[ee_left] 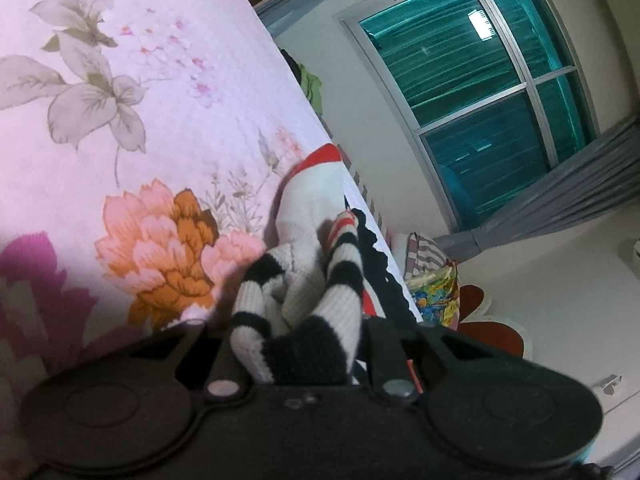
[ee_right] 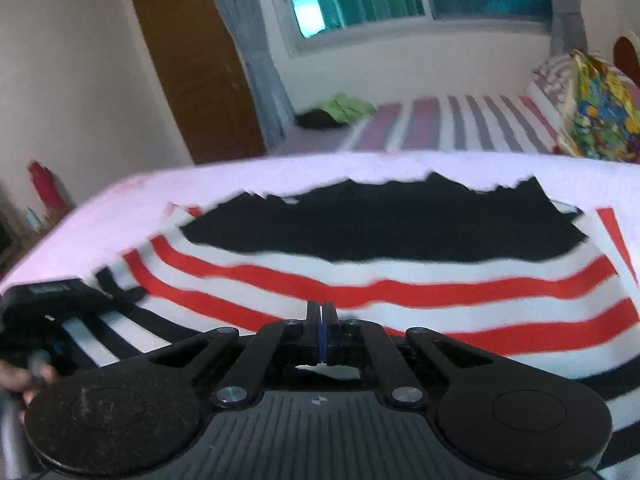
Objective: Fold small clothes
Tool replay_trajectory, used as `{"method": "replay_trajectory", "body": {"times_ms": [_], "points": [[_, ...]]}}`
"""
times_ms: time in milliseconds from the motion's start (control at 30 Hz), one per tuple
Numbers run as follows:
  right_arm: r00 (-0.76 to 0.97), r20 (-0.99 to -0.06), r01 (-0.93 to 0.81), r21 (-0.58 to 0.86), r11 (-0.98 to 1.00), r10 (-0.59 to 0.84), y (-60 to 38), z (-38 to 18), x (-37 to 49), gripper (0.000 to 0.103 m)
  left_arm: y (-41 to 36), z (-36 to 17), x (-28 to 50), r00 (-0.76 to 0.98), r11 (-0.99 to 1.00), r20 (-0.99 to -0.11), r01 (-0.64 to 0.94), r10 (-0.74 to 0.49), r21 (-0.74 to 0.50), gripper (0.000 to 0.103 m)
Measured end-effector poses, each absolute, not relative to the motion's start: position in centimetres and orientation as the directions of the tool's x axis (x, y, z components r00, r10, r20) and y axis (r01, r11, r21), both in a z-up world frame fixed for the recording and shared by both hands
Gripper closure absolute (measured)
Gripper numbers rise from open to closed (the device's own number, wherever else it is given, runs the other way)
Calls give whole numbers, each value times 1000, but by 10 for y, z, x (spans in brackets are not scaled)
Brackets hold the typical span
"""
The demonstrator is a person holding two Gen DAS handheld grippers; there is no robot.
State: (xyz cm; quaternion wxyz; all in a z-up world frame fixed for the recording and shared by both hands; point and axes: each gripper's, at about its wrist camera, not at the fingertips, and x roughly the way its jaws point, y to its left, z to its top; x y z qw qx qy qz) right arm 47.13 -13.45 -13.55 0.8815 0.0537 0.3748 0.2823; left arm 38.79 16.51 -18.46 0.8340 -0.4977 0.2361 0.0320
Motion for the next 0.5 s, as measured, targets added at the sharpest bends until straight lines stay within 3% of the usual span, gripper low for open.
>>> {"method": "replay_trajectory", "body": {"times_ms": [300, 500], "points": [[548, -624, -431, 361, 827, 558, -141, -146, 478, 103, 161, -162, 398, 879, 575, -441, -270, -180, -772, 86], [551, -603, -352, 459, 816, 577, -164, -140, 483, 103, 120, -106, 415, 890, 710, -385, -106, -245, -696, 86]]}}
